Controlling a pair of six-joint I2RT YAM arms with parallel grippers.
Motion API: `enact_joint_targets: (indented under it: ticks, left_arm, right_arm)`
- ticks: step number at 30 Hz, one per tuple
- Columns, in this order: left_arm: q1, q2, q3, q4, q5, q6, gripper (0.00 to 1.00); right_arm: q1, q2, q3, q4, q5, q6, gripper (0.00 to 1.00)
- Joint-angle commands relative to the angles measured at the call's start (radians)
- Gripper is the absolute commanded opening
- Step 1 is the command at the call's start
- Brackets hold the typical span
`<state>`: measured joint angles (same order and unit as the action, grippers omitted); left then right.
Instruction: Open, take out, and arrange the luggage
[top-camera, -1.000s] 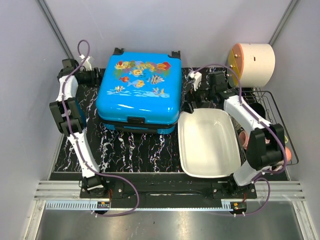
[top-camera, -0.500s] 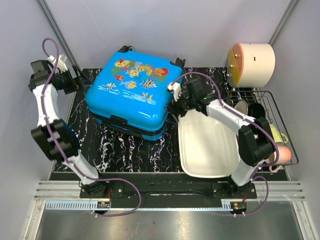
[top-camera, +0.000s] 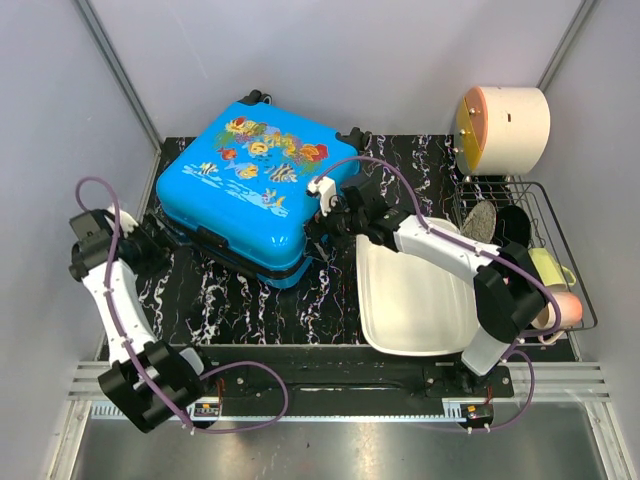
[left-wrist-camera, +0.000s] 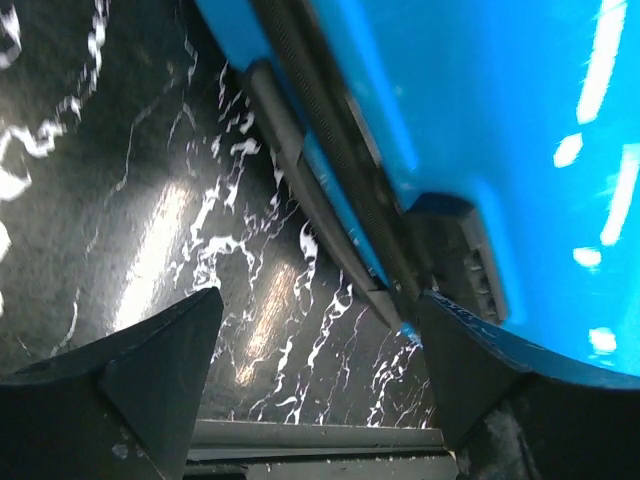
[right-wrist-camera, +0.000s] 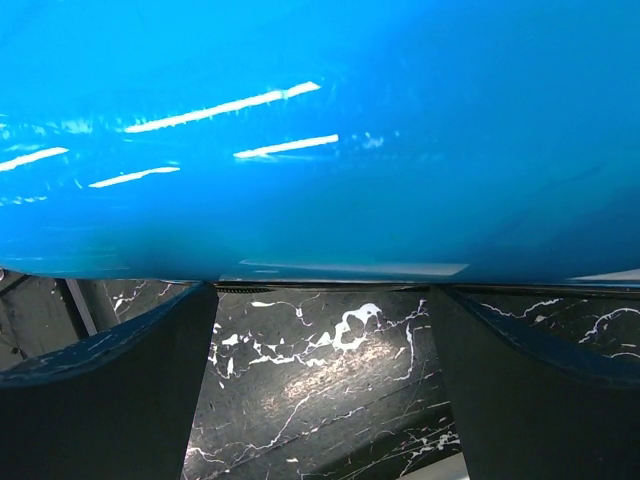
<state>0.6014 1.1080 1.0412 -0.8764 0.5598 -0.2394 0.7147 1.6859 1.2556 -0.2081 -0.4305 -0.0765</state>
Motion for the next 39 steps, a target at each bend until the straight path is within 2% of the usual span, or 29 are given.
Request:
enact_joint_targets:
  ticks: [1, 4, 12, 16, 24, 30, 39]
  left_arm:
    - [-0.002, -0.036, -0.133, 0.013, -0.022, -0.066, 0.82]
    - [-0.006, -0.019, -0.190, 0.092, 0.018, -0.118, 0.80]
    - [-0.117, 0.073, -0.271, 0.335, 0.041, -0.259, 0.78]
    - [-0.155, 0.147, -0.274, 0.399, -0.001, -0.285, 0.76]
    - [-0.161, 0.280, -0.250, 0.432, -0.054, -0.262, 0.68]
    - [-0.126, 0.210, -0.274, 0.403, -0.055, -0.242, 0.59]
    - [-0.109, 0.118, -0.284, 0.370, -0.008, -0.265, 0.59]
  right_arm:
    - [0.009, -0.025, 0.093, 0.193, 0.023, -0.023, 0.97]
    - [0.009, 0.008, 0.119, 0.237, 0.006, 0.024, 0.97]
    - [0.011, 0.070, 0.195, 0.299, 0.010, 0.066, 0.97]
    - [0.011, 0.072, 0.218, 0.303, 0.019, 0.069, 0.97]
    - [0.009, -0.054, 0.134, 0.240, 0.125, -0.005, 1.00]
    - [0.000, -0.176, 0.022, 0.214, 0.176, -0.045, 1.00]
    - [-0.087, -0.273, -0.032, 0.147, 0.115, 0.015, 1.00]
